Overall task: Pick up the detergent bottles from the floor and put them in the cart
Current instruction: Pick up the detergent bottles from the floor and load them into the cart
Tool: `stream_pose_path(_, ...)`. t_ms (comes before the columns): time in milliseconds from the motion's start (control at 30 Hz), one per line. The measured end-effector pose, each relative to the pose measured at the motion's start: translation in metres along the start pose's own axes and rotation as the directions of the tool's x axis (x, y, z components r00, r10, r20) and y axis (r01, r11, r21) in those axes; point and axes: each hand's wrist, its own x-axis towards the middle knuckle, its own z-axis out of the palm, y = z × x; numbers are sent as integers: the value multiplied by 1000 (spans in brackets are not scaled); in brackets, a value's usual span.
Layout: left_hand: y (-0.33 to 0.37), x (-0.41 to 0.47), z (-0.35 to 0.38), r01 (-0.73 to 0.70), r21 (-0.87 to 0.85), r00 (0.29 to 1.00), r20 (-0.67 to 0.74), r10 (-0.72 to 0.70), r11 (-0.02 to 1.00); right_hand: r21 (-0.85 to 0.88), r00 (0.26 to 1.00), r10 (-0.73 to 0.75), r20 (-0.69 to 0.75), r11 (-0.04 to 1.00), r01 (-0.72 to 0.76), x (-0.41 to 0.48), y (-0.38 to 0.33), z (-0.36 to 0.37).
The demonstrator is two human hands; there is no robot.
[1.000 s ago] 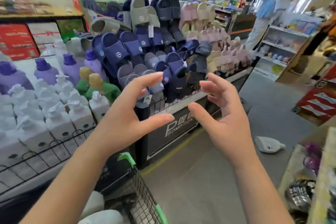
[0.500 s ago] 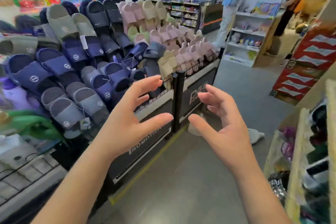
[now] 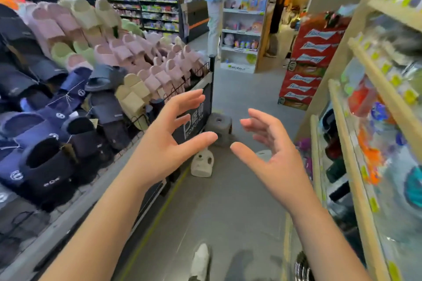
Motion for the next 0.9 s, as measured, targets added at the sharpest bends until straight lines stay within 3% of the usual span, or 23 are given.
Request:
stream_pose_path(167,-56,91,4,-46,-72,999,23,48,996,-62,999,28,-26,998,-29,84,38,-3)
stream_pose_path(500,-175,263,-36,-1,-94,999,36,4,996,-119,997,77,-33,990,-80,281,108,15)
stream_pose_path(767,-251,360,4,78,-75,986,150,-66,994,-54,989,125,-75,990,-129,367,187,4)
stream_pose_path(900,-281,398,18,129,-44,982,146,-121,991,2,985,173,-27,985,-173,412,232,1)
